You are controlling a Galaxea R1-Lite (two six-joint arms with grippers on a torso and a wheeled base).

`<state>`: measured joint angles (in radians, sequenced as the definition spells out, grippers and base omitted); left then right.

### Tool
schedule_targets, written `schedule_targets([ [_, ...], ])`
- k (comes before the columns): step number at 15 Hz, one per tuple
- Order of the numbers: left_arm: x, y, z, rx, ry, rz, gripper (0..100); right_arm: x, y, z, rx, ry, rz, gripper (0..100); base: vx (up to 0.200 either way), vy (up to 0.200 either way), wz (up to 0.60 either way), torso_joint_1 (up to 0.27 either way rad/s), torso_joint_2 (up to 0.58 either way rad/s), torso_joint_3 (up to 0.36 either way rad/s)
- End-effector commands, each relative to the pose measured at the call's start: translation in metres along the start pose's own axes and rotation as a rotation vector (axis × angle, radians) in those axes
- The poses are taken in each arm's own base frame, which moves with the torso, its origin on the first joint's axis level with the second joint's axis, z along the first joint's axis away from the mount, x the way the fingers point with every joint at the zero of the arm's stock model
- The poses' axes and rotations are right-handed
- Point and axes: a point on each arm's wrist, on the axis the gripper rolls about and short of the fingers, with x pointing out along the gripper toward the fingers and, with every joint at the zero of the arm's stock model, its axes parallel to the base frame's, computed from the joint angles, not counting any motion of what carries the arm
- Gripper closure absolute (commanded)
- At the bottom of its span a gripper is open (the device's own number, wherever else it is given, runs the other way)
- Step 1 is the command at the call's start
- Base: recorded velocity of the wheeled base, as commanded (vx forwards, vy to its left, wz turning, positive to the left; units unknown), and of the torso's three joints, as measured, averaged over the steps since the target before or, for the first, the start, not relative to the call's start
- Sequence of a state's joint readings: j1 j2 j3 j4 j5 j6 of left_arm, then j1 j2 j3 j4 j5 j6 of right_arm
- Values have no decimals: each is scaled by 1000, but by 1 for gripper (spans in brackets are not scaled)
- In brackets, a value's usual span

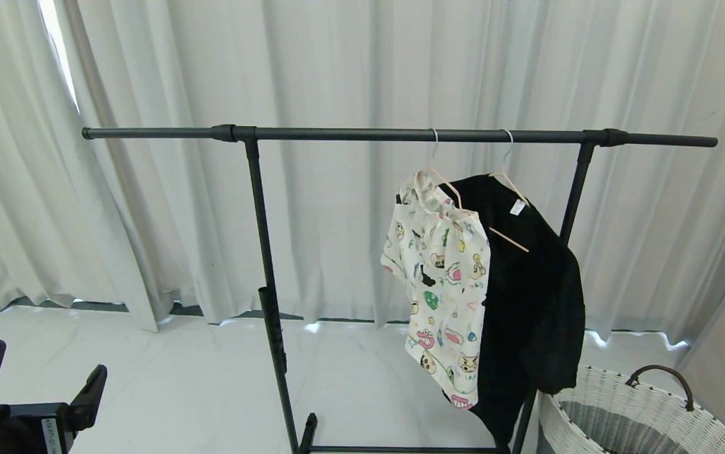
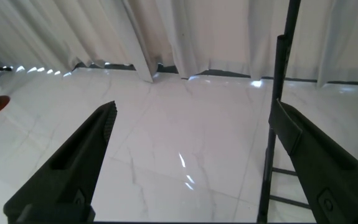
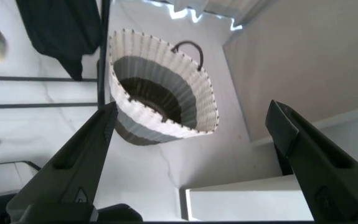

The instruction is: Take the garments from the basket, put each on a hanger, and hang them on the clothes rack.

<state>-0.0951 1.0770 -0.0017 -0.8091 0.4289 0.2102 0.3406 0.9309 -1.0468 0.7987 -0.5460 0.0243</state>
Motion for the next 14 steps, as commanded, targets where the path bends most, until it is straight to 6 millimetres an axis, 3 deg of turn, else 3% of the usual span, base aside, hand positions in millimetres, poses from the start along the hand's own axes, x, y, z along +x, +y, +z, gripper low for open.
schedule_targets([
  [1, -2, 1, 0, -6, -13, 5, 0, -2, -2, -8, 3, 2, -12, 0, 0, 0, 0, -217, 491, 290],
  [8, -23, 13, -2, -38, -52, 117, 0, -15, -12, -61, 36, -8, -107, 0, 0, 0, 0, -193, 482, 290],
  [12, -57, 24, -26, 33, -50, 150, 0, -19, -13, -84, 83, -3, -174, 0, 0, 0, 0, -157, 438, 283],
  [14, -80, 30, -48, 66, -81, 178, 0, -21, -13, -97, 104, -4, -199, 0, 0, 0, 0, -56, 171, 110],
])
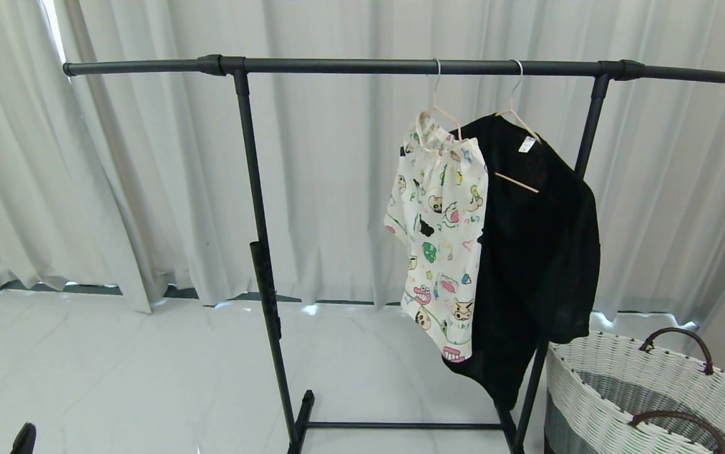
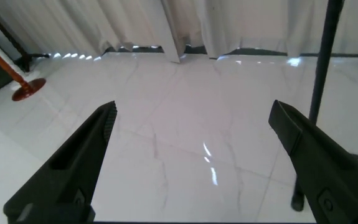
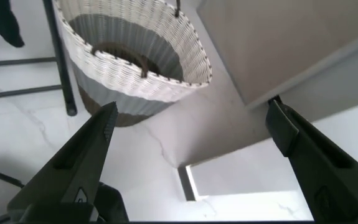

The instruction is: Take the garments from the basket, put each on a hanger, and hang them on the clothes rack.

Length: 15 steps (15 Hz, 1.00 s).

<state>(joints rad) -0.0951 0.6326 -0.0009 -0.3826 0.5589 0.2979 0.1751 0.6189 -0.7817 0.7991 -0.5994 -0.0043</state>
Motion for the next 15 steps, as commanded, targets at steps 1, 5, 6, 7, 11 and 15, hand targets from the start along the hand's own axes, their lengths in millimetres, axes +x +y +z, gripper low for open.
schedule_targets([
  [1, -31, 14, -27, -33, -92, 109, 0, -4, -2, -18, 37, -16, -26, 0, 0, 0, 0, -22, 76, 51],
  [5, -49, 21, -37, -107, -88, 325, 0, 0, 2, -43, 178, -212, -44, 0, 0, 0, 0, 0, 0, 0],
  [6, -52, 21, -35, -120, -77, 381, 0, -1, 1, -42, 243, -323, -47, 0, 0, 0, 0, 0, 0, 0],
  [7, -54, 21, -34, -134, -60, 444, 0, -1, 2, -43, 288, -399, -51, 0, 0, 0, 0, 0, 0, 0],
  [11, -53, 17, -39, -203, -42, 512, 0, 13, 13, -104, 355, -560, -76, 0, 0, 0, 0, 0, 0, 0],
  [15, -49, 13, -45, -278, -52, 472, 0, 39, 29, -120, 410, -499, -271, 0, 0, 0, 0, 0, 0, 0],
])
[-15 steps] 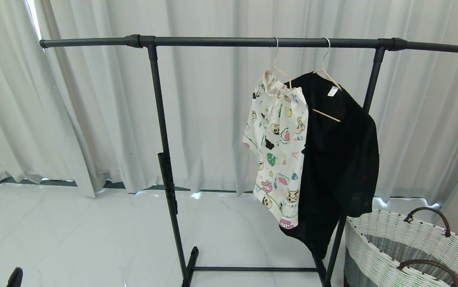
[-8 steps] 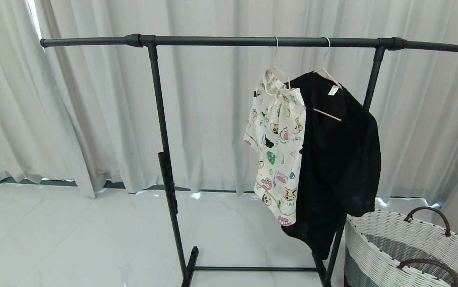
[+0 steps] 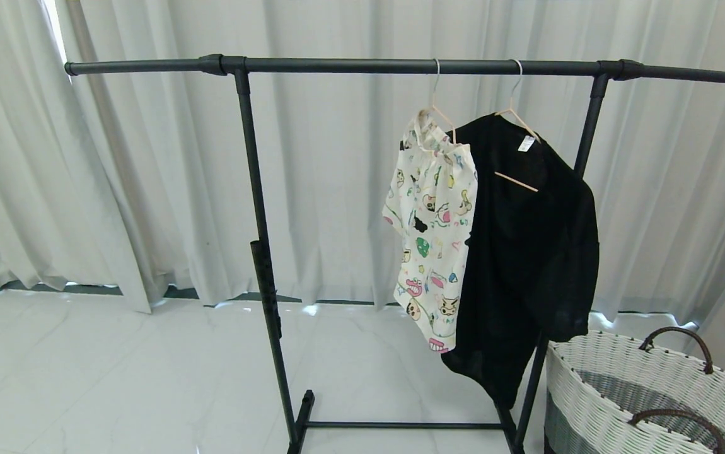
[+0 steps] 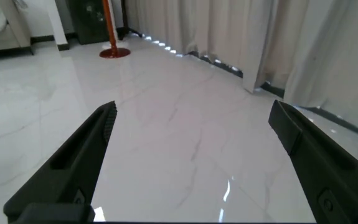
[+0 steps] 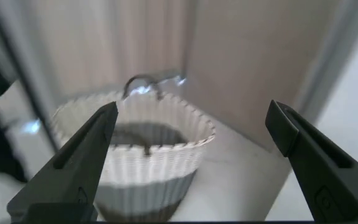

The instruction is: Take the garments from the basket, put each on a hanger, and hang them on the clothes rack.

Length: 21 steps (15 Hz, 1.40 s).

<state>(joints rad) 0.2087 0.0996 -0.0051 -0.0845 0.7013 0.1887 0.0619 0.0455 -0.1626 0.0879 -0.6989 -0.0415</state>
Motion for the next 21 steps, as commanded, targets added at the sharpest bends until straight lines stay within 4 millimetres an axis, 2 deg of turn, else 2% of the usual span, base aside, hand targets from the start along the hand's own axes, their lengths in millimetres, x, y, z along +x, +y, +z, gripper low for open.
schedule_targets([
  [1, 0, -1, -3, 13, 19, -1, 0, 6, 3, -32, -20, 9, -156, 0, 0, 0, 0, 0, 0, 0],
  [2, 0, 0, -3, 5, 25, 25, 0, 6, 1, -28, -6, -23, -253, 0, 0, 0, 0, 0, 0, 0],
  [4, 0, 3, -4, -8, 50, 167, 0, 5, 1, -29, 16, -20, -283, 0, 0, 0, 0, 0, 0, 0],
  [5, 0, 3, -4, -4, 51, 173, 0, 5, 1, -29, 31, -22, -283, 0, 0, 0, 0, 0, 0, 0],
  [6, 0, 3, -4, -9, 48, 161, 0, 5, 1, -29, 34, -22, -285, 0, 0, 0, 0, 0, 0, 0],
  [8, 0, -2, -2, -41, 3, -58, 0, 6, 2, -28, 18, -31, -216, 0, 0, 0, 0, 0, 0, 0],
  [10, -2, -5, 15, -44, -186, -346, 0, 4, 6, -10, -25, -197, 43, 0, 0, 0, 0, 0, 0, 0],
  [11, -5, -7, 22, -32, -284, -515, 0, 1, 11, 0, -76, -350, 323, 0, 0, 0, 0, 0, 0, 0],
  [12, -8, -9, 24, -23, -346, -672, 0, -3, 16, 1, -113, -430, 612, 0, 0, 0, 0, 0, 0, 0],
  [13, -9, -12, 21, -11, -363, -798, 0, -5, 21, -4, -140, -415, 810, 0, 0, 0, 0, 0, 0, 0],
  [14, -10, -16, 15, -11, -316, -910, 0, -3, 24, -18, -155, -281, 878, 0, 0, 0, 0, 0, 0, 0],
  [15, -10, -19, 5, -45, -182, -989, 0, -2, 25, -28, -122, -147, 901, 0, 0, 0, 0, 0, 0, 0],
  [17, -9, -19, -2, -132, -54, -938, 0, -2, 25, -30, 20, -57, 910, 0, 0, 0, 0, 0, 0, 0],
  [19, -4, -14, -4, -193, 10, -607, 0, 0, 23, -29, 55, -52, 773, 0, 0, 0, 0, 0, 0, 0],
  [21, -4, -14, -5, -166, 8, -615, 0, 1, 21, -32, 44, -21, 686, 0, 0, 0, 0, 0, 0, 0],
])
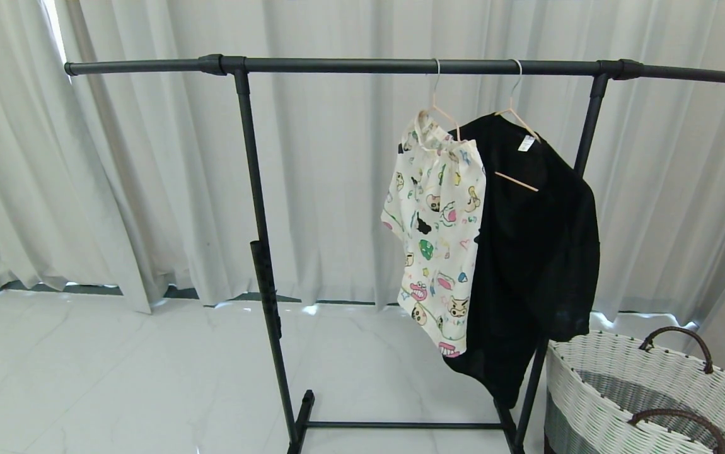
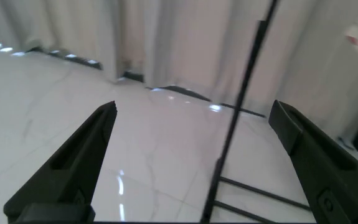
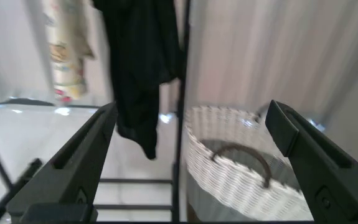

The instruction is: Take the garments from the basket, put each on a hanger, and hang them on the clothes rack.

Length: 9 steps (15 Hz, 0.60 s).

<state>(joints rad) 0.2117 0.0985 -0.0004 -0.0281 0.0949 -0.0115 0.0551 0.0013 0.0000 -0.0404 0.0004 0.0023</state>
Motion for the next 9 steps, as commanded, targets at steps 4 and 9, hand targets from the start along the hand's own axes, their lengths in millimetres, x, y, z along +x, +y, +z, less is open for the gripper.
schedule_targets([
  [4, 2, 2, -2, 35, 31, -232, 0, 0, 0, -4, 76, 48, 19, 0, 0, 0, 0, 0, 0, 0],
  [9, 8, 1, -1, 17, 114, -326, 0, -1, 0, -4, 61, 49, 21, 0, 0, 0, 0, 0, 0, 0],
])
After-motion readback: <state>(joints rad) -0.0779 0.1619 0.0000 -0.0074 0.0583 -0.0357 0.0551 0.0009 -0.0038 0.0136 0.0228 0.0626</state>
